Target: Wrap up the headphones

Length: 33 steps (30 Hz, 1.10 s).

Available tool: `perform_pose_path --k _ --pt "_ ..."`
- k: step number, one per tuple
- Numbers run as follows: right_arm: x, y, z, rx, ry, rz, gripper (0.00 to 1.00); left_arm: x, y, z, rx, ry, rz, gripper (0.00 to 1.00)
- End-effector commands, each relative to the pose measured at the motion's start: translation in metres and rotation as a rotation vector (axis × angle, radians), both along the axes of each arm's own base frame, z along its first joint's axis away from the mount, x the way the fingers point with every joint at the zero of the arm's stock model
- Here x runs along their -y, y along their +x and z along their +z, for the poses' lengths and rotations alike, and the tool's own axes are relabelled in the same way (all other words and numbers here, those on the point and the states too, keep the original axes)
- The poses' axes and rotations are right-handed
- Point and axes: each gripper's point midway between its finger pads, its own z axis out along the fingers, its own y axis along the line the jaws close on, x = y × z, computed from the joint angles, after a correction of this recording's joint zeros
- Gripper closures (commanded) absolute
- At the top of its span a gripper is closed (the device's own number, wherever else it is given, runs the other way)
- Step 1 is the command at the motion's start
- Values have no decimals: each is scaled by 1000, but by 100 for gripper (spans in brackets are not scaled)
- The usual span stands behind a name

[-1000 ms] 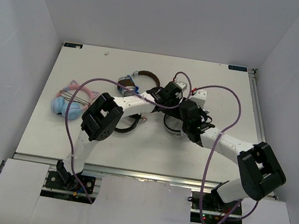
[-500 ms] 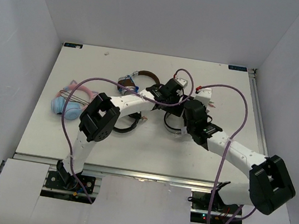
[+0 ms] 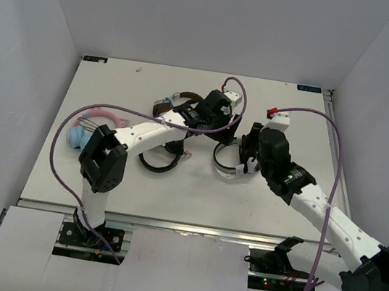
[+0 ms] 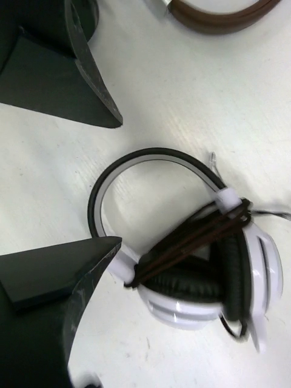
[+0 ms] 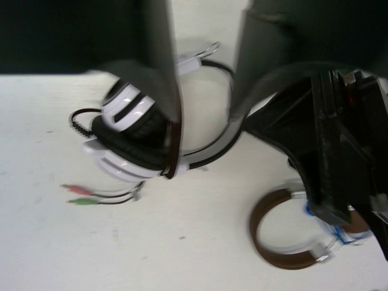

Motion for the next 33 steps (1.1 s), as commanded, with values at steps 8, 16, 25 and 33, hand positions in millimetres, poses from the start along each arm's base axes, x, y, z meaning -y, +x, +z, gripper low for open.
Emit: perform_pose_path --k 8,16,25,33 --pt "-2 -93 4 -77 178 283 10 -108 -105 106 192 -217 18 2" --pt "19 -112 -26 -74 169 254 10 -181 -153 105 288 -328 146 2" --pt "22 -110 -35 -27 142 267 10 -203 -184 84 279 -430 160 2" --pt "28 -110 -30 9 147 246 10 -205 -182 75 256 -383 172 2"
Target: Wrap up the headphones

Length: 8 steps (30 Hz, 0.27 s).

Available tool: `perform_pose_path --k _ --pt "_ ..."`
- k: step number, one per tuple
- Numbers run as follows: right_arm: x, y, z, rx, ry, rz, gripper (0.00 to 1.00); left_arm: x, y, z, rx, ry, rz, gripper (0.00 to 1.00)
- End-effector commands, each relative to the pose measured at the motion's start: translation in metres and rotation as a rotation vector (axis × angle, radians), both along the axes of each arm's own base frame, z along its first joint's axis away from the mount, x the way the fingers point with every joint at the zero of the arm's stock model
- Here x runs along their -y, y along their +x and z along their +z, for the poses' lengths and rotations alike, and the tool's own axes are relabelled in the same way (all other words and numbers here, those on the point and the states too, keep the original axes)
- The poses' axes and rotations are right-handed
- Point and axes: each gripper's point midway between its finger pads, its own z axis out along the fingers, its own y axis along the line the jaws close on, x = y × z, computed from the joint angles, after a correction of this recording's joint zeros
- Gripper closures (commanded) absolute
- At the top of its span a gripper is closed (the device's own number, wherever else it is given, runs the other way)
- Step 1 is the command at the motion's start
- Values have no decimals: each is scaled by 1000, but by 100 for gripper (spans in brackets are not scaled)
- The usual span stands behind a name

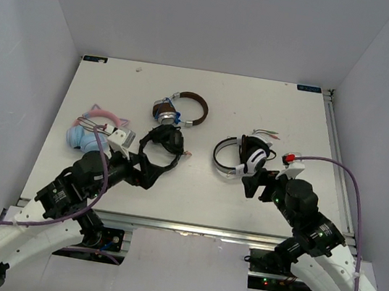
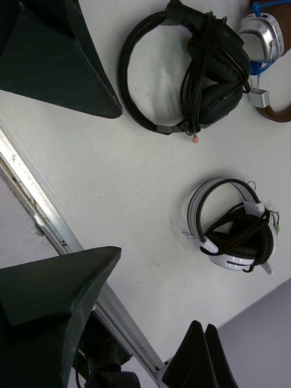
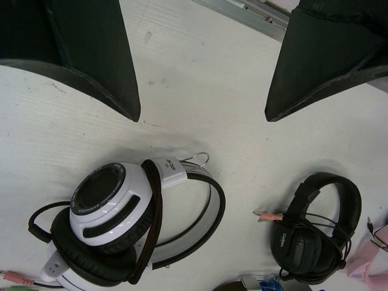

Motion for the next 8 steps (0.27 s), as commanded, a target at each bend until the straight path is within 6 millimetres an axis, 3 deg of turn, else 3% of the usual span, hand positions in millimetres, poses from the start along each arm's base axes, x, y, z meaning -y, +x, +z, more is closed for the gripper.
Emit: perform_pose_path --k 1,8 --pt "0 6 16 66 17 -11 10 1 2 -5 -29 18 10 2" --pt "5 6 23 78 18 -29 10 3 3 -7 -38 28 0 2"
